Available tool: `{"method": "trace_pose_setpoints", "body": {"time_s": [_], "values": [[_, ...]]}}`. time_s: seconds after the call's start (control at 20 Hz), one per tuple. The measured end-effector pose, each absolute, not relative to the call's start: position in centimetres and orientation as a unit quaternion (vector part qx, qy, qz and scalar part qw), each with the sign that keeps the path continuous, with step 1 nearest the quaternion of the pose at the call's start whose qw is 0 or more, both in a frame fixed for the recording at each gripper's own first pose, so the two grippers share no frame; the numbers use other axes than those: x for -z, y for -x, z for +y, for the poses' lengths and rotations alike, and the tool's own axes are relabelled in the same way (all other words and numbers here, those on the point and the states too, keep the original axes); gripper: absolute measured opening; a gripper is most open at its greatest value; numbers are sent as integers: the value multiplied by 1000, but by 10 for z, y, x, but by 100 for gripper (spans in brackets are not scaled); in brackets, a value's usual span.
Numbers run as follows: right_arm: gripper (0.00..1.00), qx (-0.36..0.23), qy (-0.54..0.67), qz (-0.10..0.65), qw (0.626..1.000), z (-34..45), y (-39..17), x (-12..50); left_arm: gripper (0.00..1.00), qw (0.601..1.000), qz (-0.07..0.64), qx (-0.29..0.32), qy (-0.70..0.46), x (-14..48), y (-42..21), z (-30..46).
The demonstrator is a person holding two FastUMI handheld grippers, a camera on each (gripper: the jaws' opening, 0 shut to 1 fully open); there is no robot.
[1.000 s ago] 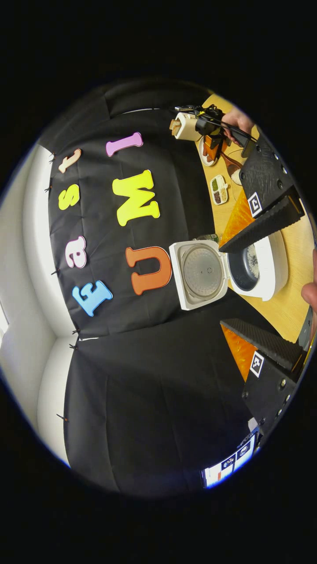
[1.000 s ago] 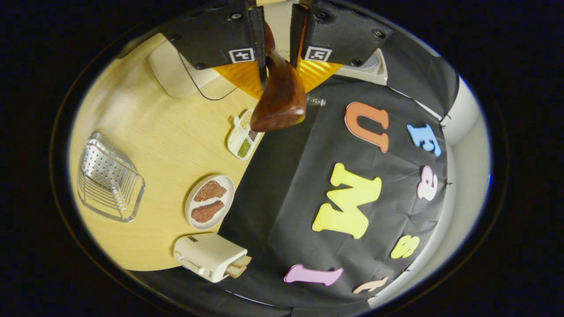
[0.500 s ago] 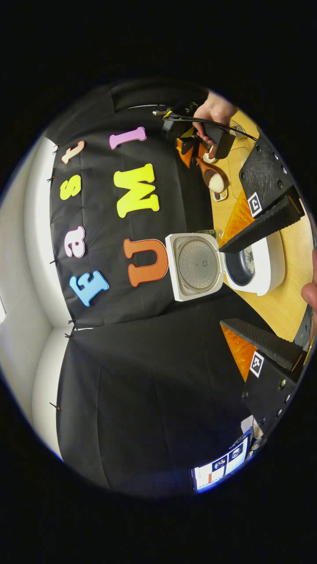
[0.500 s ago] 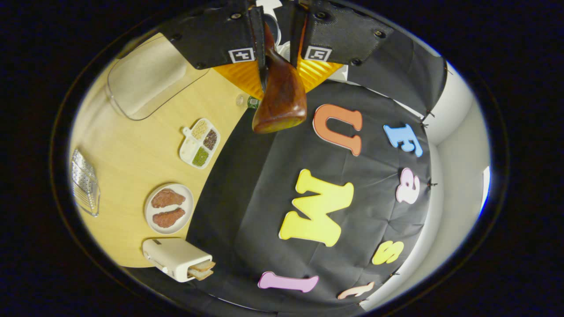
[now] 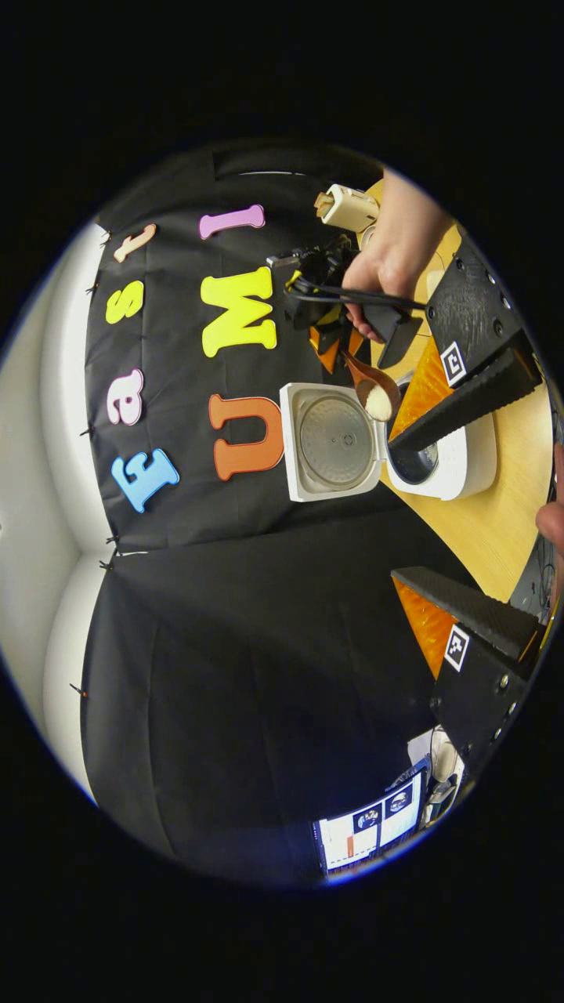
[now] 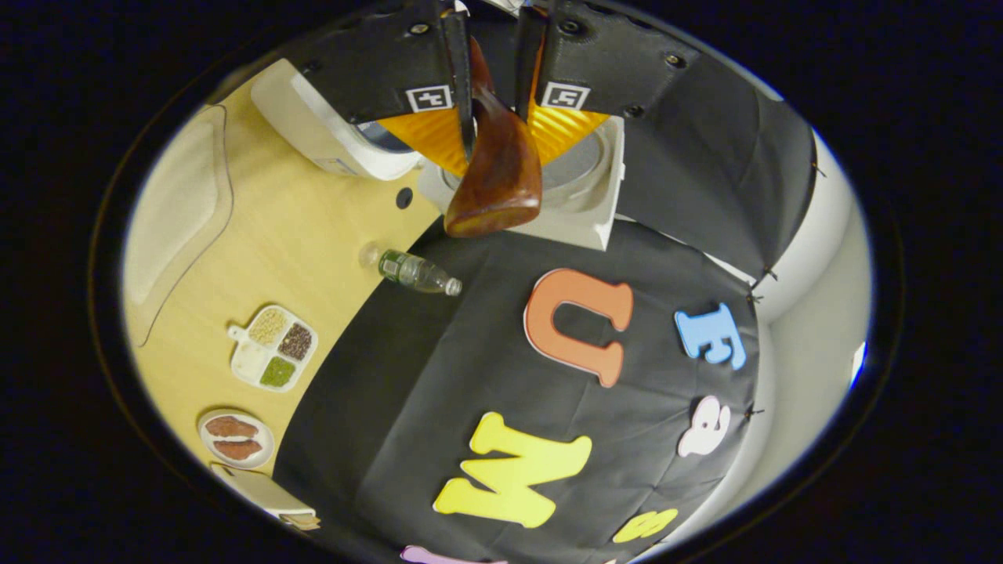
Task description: Close the left gripper, press the button to open the rice cooker; take a wooden spoon from the chopstick holder with the right hand, scoop a spoonful of rice and pour it into the rice cooker, then put the wooden spoon back into the chopstick holder.
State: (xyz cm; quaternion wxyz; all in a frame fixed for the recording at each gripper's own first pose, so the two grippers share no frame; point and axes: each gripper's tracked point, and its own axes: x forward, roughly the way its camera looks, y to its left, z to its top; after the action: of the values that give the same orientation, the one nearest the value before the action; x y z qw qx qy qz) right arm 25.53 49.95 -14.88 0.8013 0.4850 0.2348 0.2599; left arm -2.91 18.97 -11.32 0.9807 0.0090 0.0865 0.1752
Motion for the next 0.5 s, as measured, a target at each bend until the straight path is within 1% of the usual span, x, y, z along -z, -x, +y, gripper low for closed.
{"method": "trace_pose_setpoints", "body": {"time_s": [0.1,0.15,0.2,0.35,0.5], "values": [[28,-258,-455,244,817,519,-256,168,95,979,88,-182,-9,113,32,194],[24,-259,-432,247,828,526,-256,176,95,979,88,-183,-6,112,33,196],[28,-260,-413,242,839,531,-256,180,95,979,86,-186,-4,112,34,198],[28,-264,-302,210,892,538,-260,186,95,978,85,-189,-1,112,34,201],[28,-278,-180,168,928,548,-257,183,95,978,87,-192,-3,112,33,201]]}}
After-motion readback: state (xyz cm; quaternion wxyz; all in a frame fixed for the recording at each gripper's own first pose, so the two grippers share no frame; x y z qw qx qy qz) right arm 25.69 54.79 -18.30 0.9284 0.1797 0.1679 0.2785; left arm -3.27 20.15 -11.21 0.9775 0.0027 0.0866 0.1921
